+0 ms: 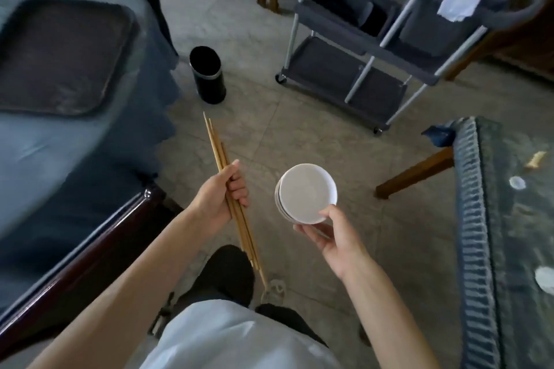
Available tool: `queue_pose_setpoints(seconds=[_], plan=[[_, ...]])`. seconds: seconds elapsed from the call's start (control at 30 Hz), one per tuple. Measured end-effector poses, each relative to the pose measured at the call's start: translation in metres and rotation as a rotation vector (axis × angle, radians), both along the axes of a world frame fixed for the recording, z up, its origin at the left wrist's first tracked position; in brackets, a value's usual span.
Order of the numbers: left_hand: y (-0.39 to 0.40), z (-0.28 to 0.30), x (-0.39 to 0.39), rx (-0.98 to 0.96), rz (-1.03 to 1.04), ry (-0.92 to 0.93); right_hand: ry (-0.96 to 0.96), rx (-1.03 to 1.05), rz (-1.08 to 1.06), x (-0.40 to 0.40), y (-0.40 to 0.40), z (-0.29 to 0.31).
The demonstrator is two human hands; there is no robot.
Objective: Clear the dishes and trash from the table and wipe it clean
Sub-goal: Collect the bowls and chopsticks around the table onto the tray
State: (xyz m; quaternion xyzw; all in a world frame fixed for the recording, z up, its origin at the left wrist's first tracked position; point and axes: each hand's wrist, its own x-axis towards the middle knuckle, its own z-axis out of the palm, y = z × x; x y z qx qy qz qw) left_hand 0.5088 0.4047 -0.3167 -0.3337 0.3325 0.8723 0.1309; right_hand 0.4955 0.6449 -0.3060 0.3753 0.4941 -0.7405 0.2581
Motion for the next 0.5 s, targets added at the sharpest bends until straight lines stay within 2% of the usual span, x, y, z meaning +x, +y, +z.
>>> queue_pose_setpoints(seconds=[0.2,0.5], plan=[[-0.058,-0.006,-0.062,0.009,0.251,-0.013,-0.024,-0.001,0.222,-0.123,-0.075,-0.020],[-0.182,-0.013,-0.140,0.002,0.636,-0.022,-0.003,0.003,0.646,-0.257,-0.262,-0.014]])
